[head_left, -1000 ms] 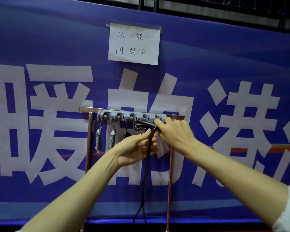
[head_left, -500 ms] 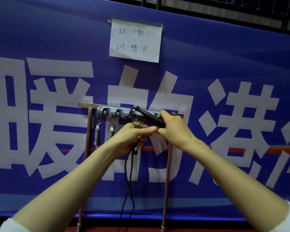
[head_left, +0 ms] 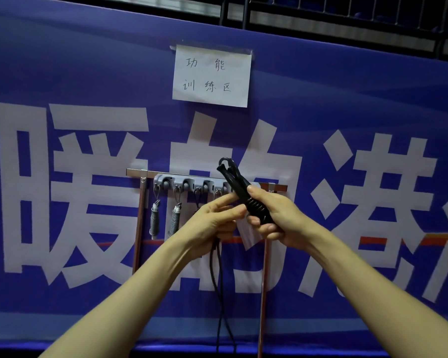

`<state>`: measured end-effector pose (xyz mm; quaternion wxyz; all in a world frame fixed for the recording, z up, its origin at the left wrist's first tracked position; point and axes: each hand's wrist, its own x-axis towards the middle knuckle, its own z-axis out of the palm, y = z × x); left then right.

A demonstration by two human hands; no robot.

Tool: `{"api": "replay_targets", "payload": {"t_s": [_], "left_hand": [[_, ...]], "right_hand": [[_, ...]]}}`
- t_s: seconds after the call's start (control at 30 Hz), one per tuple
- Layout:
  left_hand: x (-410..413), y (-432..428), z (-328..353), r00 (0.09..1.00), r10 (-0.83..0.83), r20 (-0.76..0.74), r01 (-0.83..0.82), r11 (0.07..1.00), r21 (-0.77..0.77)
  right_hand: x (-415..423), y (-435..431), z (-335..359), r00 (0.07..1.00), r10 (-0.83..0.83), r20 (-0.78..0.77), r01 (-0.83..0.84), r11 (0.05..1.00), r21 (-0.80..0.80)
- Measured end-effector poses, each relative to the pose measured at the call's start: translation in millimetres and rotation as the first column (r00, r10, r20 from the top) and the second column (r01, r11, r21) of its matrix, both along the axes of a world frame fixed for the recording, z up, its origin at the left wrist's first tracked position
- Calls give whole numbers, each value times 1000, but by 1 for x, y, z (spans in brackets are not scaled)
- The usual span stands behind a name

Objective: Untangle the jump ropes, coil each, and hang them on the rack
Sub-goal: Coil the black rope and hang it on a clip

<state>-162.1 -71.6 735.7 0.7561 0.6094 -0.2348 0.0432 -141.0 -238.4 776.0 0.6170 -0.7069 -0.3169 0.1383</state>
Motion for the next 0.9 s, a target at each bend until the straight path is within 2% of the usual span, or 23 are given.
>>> {"api": "replay_targets", "payload": {"t_s": [0.17,0.3,0.4,0.53,0.6,0.67,0.8,0.9], "left_hand": [[-1,6,-2,1000,20,1,-20,979,203],[-3,16,1,998,-43,-41,51,974,221],[-6,18,-3,999,-20,-25,24,981,191],[-10,15,-12,995,77,58,-85,983,163],[-8,15,-17,992,115,49,-121,979,164],[-7,12,-21,996,88,10,-89,982,167],[-7,10,-26,998,-41,-53,48,987,154],[-1,27,-26,995,49,85,-64,982,177]], "right_hand": [[1,-3,-2,999,34,-36,-34,999,-14],[0,-5,1,1000,10,22,-8,997,-74],[0,-6,3,1000,-3,30,6,996,-89],[8,-8,1,985,-66,162,100,973,-209],[13,-7,-2,971,-112,209,163,955,-248],[17,-7,-3,963,-141,230,197,951,-237],[13,-7,2,989,-71,131,90,985,-146],[1,-7,2,996,23,89,-10,989,-146]]}}
